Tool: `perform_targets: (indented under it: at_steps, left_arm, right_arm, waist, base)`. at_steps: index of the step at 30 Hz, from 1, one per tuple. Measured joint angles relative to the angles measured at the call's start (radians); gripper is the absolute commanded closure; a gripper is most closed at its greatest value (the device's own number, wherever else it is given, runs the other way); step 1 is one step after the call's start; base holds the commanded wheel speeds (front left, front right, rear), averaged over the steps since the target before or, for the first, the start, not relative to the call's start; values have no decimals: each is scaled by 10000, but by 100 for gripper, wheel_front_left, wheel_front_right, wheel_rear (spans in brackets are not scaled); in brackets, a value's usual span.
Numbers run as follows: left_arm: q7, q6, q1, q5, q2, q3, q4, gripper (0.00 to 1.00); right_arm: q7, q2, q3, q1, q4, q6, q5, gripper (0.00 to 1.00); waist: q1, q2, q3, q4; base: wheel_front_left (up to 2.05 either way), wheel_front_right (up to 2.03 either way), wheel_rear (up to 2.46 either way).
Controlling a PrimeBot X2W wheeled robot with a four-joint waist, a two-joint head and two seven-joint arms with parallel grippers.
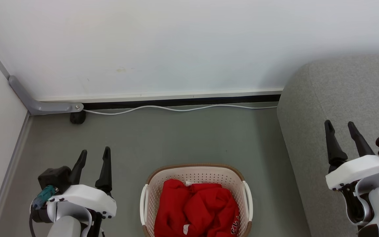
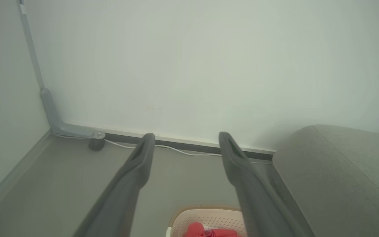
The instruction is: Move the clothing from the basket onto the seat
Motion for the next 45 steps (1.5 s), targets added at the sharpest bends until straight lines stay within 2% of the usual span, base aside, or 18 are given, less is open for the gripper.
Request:
perform_targets:
  at_steps: [17, 36, 45]
  left_arm:
    - [-431, 357, -423, 1402, 15, -111, 397, 0]
    - [-460, 368, -528, 1239, 21, -192, 357, 0]
    - [-460, 616, -620, 665, 33, -922, 209, 0]
  right_arm:
    - [-418, -253, 178, -554, 420, 0, -1605, 0]
    - [-468, -165, -378, -586, 422, 2, -1847, 0]
    - [-470, -267, -468, -918, -456, 2, -1789, 0]
  waist:
    - [0, 0, 109, -4]
    - [0, 0, 197, -32]
    - [0, 0, 1034, -54]
  base:
    - [0, 0, 0]
    - [0, 0, 0]
    - [0, 0, 0]
